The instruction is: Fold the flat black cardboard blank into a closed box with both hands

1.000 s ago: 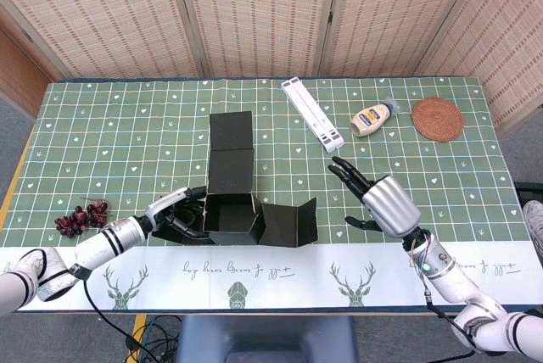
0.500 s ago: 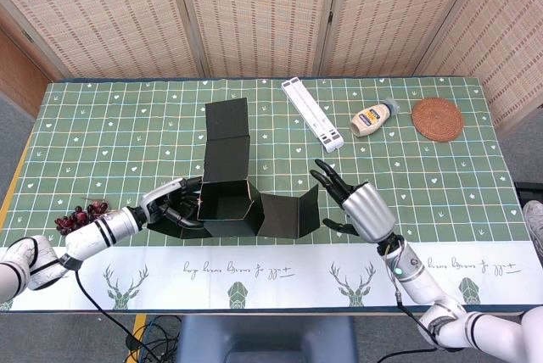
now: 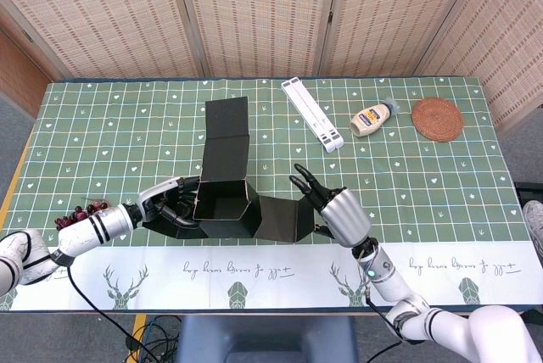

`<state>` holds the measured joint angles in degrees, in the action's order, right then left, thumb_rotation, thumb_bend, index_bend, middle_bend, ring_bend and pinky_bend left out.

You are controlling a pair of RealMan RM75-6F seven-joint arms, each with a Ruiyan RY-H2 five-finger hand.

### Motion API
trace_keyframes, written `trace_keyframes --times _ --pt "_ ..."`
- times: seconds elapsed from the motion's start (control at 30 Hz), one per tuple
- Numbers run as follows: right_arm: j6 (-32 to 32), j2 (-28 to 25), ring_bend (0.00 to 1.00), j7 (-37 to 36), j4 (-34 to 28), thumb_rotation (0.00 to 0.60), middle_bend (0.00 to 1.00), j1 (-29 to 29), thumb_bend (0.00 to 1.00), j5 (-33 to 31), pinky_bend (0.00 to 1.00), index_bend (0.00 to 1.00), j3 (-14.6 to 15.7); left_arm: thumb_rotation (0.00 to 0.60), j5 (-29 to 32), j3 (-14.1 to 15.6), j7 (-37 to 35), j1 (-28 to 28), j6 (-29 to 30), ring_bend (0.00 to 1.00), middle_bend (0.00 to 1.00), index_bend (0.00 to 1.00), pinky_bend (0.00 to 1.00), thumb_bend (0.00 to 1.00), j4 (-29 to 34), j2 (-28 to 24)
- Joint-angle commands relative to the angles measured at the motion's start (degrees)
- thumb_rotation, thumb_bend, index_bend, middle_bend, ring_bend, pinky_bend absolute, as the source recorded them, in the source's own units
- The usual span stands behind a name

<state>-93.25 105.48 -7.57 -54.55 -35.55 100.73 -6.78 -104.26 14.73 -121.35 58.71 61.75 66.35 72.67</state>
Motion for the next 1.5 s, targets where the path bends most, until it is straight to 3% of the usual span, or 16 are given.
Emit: trace_keyframes --times 0.03,0.3,1.0,1.5 --pt "-2.23 2.97 0.65 -1.11 3.60 0.600 0.00 -1.83 0.00 1.40 1.00 0.00 -1.00 0.600 -0.32 0.45 0.54 0.23 -0.06 0.47 0.23 0.25 0.78 0.06 -0.20 0.10" --pt "-3.21 2.19 0.65 0.23 2.74 0.600 0.00 -3.85 0.00 3.64 1.00 0.00 -0.43 0.600 -0.50 1.22 6.95 0.76 -1.60 0.47 0.23 0.25 0.78 0.06 0.35 0.43" --pt "3.78 -8.13 0.65 6.37 -11.22 0.600 0.00 -4.63 0.00 3.63 1.00 0.00 1.59 0.600 3.81 0.23 25.02 1.51 -8.98 0.47 0.23 0.26 0.78 0.06 4.33 1.59" --pt "4.67 -8.97 0.65 6.27 -11.73 0.600 0.03 -4.39 0.00 3.85 1.00 0.00 2.02 0.600 7.04 -1.90 33.98 1.83 -13.24 0.46 0.23 0.26 0.78 0.06 7.72 1.96"
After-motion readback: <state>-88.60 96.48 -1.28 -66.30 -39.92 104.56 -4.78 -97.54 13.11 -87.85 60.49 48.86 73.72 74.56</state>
